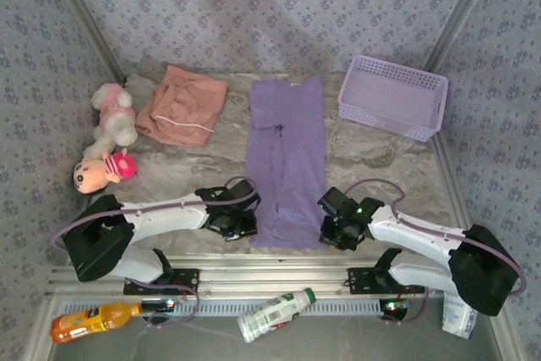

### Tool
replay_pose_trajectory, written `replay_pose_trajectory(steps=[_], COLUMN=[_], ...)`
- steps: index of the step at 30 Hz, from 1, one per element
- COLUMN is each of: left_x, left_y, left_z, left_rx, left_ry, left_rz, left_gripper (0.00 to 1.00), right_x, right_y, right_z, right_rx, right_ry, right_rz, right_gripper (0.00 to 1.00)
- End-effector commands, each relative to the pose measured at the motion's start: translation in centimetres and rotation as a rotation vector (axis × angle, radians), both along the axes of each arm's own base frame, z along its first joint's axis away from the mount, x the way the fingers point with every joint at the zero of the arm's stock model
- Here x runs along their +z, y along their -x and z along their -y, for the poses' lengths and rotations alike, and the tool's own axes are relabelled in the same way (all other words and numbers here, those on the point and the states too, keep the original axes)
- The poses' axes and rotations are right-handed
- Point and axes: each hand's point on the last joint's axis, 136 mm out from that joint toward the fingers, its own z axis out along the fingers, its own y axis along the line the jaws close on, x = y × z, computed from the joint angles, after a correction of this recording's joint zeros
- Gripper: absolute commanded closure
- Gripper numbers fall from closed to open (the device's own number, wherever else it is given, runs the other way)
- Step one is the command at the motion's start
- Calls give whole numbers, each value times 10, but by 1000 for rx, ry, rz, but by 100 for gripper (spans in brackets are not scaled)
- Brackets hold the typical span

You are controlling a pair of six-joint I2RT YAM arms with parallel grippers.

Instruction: Fold and stack the mixed laundry pile

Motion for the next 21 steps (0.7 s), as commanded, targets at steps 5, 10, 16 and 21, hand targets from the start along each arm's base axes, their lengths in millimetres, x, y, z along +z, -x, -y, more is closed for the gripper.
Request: replay_pose_trajectory(steps=[5, 10, 16, 21], left_x=[10, 30, 76, 103], left_y=[-7, -20, -77, -140], left_z=[11, 6, -3, -4], left_rx=[-37, -19, 28, 72], left_ry=[-19, -11, 37, 83], left_rz=[9, 19, 107, 173], left_gripper=[100, 100, 100, 100], right_x=[24, 46, 75, 100], right_y=[-36, -41, -81, -133], right_z=[-44, -50, -44, -36], right_rx=[20, 23, -56, -109], right_ry=[-148, -171, -218, -275], right_rz=[141, 143, 206, 266], right_gripper=[96, 100, 100, 100])
